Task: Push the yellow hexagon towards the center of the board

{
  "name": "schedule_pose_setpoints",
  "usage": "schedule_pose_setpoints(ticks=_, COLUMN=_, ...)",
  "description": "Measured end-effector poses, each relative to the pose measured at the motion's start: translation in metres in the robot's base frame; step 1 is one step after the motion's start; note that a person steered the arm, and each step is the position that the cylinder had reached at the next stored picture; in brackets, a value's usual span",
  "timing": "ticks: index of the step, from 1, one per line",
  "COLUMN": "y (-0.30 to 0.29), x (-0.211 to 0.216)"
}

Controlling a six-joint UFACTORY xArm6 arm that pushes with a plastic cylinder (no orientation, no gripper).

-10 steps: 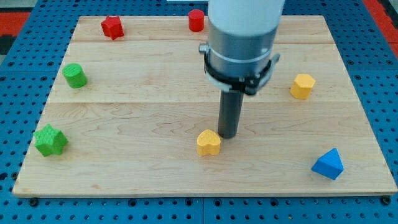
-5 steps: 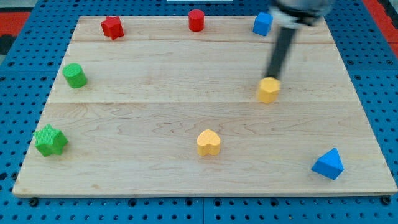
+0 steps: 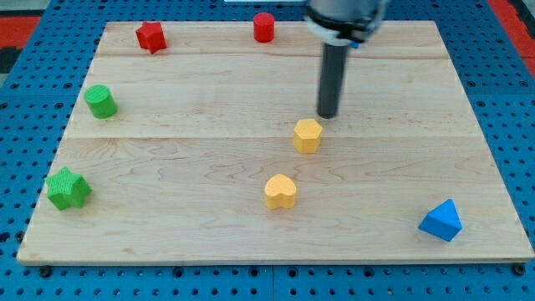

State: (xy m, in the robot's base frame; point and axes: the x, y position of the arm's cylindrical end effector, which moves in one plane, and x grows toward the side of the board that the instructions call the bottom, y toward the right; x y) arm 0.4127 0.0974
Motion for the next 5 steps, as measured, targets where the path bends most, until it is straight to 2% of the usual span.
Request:
schedule_pose_setpoints(ticks=1, y=-0.031, x=0.014)
schedule_pose_setpoints(ticks=2, y=-0.018, x=0.043)
schedule_pose_setpoints(ticks=3, y=-0.039, x=0.062)
schedule_pose_setpoints(ticks=4, y=-0.116, x=0.043)
schedule_pose_setpoints(ticks=5, y=-0.170, x=0.003)
